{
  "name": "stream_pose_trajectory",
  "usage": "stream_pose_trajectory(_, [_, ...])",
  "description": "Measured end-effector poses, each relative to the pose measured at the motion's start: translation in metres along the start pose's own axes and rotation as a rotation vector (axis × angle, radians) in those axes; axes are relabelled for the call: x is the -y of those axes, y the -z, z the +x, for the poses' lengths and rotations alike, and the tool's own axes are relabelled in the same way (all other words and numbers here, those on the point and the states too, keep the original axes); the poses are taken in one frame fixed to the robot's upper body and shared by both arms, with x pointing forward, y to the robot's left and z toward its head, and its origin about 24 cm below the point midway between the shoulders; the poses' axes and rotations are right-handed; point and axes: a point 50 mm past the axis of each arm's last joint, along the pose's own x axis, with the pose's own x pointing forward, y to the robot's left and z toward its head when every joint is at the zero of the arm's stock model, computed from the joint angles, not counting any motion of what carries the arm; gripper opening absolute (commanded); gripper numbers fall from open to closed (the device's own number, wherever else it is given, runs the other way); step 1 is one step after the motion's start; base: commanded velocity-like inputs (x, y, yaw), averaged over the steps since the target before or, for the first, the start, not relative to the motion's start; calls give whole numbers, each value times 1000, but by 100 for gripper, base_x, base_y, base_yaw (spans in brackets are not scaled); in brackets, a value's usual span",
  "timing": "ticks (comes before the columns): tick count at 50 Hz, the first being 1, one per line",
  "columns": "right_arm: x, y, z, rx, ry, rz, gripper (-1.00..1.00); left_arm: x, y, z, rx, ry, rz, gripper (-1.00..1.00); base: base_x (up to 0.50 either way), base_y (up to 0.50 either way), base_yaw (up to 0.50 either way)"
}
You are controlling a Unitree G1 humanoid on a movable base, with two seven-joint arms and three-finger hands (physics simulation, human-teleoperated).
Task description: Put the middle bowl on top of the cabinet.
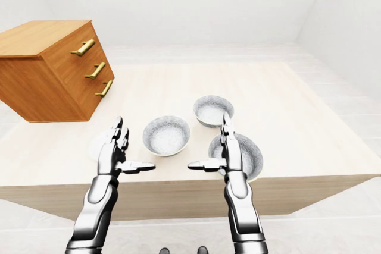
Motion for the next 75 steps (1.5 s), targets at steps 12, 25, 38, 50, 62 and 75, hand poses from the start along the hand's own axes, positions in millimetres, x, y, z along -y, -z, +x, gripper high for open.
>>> stream_pose_trajectory(12, [5,-7,-3,26,12,-19,100,-6,-9,-7,19,15,55,100,0,0,0])
stream_pose_trajectory(25, [6,-24,-12,76,10,-34,100,-14,-37,-20,120,8,70,100,0,0,0])
stream_pose_trajectory(38, [6,-39,-23,118,5,-43,100,-18,-54,-30,191,18,64,100,0,31,0])
stream_pose_trajectory(50, [5,-48,-26,145,-4,-45,100,-21,-63,-34,227,19,68,100,0,50,0])
stream_pose_trajectory(62, [4,-53,-27,167,-11,-41,100,-23,-64,-34,232,15,70,100,0,50,0])
stream_pose_trajectory(75, [5,-54,-28,171,-12,-38,100,-25,-59,-31,212,3,71,100,0,50,0])
